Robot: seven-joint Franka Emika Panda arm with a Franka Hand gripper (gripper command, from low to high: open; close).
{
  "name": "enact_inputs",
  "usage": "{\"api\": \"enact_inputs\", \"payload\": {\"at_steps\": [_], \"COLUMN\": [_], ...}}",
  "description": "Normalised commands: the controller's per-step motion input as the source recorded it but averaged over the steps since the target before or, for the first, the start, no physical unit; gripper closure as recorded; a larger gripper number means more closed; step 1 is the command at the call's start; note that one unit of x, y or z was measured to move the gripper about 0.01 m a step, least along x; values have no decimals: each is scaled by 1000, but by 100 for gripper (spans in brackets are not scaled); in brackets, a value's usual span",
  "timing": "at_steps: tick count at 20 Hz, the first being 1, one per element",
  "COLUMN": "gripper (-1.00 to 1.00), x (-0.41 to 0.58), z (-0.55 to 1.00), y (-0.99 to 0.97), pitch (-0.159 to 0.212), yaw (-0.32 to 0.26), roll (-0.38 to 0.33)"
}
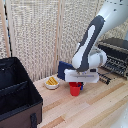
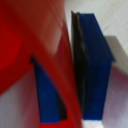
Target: Kindly spot and seek the red cup placed ahead of you. Cautiously adjust your gripper towards the red cup, gripping it gently. Find the after-storage area of the caddy. Relocate the red cup in your grip over the rear portion and softly release it into the compartment.
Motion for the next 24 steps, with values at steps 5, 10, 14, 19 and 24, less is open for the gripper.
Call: {"api": "enact_inputs", "payload": {"at_steps": [5, 10, 14, 19, 24], "gripper": [100, 100, 100, 100, 100], "x": [113, 321, 479, 558, 577], "z": [529, 729, 721, 682, 803], "y": [191, 164, 160, 197, 253], "pitch": [38, 86, 49, 54, 90], "yaw": [-152, -105, -72, -13, 0], "roll": [88, 102, 84, 49, 9]}}
